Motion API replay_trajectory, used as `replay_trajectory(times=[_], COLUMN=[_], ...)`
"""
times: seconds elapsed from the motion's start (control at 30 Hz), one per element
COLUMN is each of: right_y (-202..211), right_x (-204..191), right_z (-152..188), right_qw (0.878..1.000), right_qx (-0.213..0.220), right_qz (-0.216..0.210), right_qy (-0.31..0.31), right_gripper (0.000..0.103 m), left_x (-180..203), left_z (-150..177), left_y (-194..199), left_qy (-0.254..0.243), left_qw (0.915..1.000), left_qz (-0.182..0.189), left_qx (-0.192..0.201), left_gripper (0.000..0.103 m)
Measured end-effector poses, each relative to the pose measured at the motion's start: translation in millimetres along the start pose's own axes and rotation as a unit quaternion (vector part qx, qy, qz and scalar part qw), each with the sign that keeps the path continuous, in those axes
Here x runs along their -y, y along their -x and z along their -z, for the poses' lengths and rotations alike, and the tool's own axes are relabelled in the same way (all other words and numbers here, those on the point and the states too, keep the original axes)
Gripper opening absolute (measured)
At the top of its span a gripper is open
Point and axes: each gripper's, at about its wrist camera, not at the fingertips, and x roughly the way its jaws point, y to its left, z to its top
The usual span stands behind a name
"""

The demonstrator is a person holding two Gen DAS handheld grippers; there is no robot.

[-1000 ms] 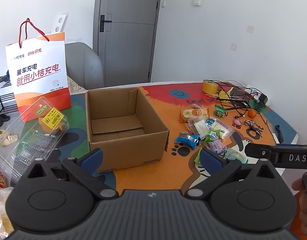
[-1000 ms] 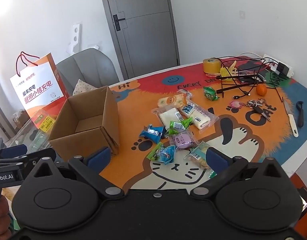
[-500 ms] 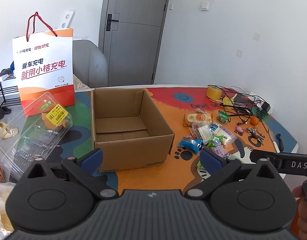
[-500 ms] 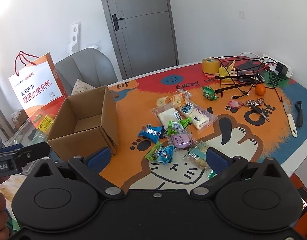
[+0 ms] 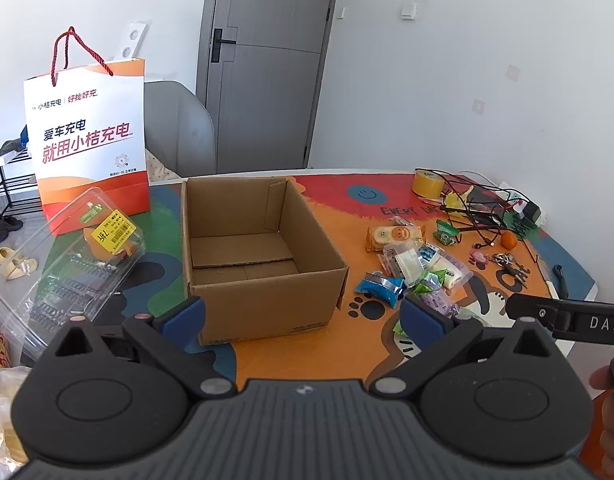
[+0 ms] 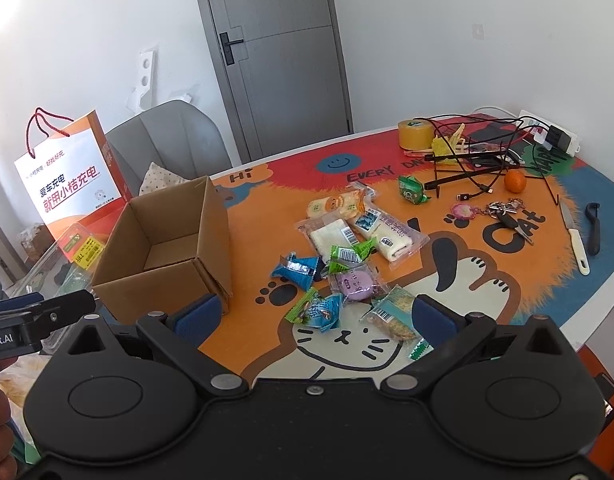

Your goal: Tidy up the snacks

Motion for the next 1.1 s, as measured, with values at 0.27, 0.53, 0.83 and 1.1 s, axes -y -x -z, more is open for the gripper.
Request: replay_trajectory(times=[0.27,0.53,0.83,1.1], right_y=[4.4,5.7,4.9,5.2], right_x=[0.1,-1.8,-1.0,-2.1], right_z=[-1.3,-2.3,-0.5,0.9], right_qw=[1.000,1.000,1.000,1.000], right_qx=[0.006,0.008,0.009,0.011], right_qz=[-0.001,0.000,0.000,0.000], right_qy=[0.002,0.006,0.008,0.013], right_gripper=[0.103,0.103,0.103,0.103], left_x=[2.2,1.4,1.6,10.3], left_z=[-0.6,-1.0,-1.3,-1.4], left_y=[3.3,3.4,4.6,1.4], left_qy=[-0.002,-0.002,0.000,0.000], left_qw=[1.0000,1.0000,1.0000,1.0000], left_qz=[0.001,0.005,0.005,0.008], left_qx=[0.004,0.005,0.006,0.002], left_gripper=[0.103,0.103,0.103,0.103])
